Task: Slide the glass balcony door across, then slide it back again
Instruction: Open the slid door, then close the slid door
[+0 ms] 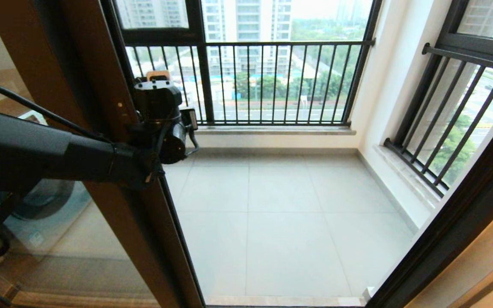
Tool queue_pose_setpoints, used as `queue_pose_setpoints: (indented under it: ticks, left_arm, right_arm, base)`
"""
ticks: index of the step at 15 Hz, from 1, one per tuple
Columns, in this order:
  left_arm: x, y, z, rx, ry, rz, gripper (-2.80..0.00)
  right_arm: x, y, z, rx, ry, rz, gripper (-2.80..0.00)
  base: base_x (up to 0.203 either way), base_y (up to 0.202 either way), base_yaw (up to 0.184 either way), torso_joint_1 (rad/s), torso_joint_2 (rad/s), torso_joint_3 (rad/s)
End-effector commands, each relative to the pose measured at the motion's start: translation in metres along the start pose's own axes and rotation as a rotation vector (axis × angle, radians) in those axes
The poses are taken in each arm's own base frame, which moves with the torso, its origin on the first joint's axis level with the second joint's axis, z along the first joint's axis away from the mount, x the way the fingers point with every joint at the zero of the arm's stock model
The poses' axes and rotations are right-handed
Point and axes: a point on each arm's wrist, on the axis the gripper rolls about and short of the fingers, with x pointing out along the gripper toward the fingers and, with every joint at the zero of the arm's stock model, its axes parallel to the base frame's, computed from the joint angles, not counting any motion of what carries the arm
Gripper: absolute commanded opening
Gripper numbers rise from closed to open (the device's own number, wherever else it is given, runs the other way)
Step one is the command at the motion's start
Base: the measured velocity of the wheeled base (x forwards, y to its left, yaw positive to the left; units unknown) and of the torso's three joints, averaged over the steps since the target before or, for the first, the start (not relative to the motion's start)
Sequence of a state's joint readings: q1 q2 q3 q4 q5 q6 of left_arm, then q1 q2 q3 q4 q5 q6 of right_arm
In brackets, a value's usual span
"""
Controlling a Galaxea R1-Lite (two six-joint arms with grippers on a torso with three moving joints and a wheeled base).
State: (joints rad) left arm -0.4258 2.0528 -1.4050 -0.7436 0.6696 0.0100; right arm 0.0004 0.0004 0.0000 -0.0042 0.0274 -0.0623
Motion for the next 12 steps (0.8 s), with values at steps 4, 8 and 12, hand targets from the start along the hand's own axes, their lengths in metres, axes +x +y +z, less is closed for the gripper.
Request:
queue_pose_setpoints:
  ticks: [4, 8, 12]
  left_arm:
    - [-0.040, 0.008, 0.026, 0.021, -0.025, -0.092, -2.80]
    - [-0.073, 0.039, 0.035, 0.127, 0.041, -0.132, -2.80]
    - [-0.119, 0.081, 0.042, 0.195, 0.146, -0.177, -2.80]
  right_arm:
    - [0.000, 0.000, 0.000, -0.001, 0.000, 0.000, -2.80]
    - [0.000, 0.000, 0.000, -0.001, -0.001, 0.000, -2.80]
    - [0.000, 0.000, 0.000, -0.001, -0.001, 0.001, -2.80]
  base:
    - [0.000, 0.000, 0.000, 0.000, 0.00, 0.000]
    - [0.000, 0.000, 0.000, 0.000, 0.00, 0.000]
    - [0.000, 0.000, 0.000, 0.000, 0.00, 0.000]
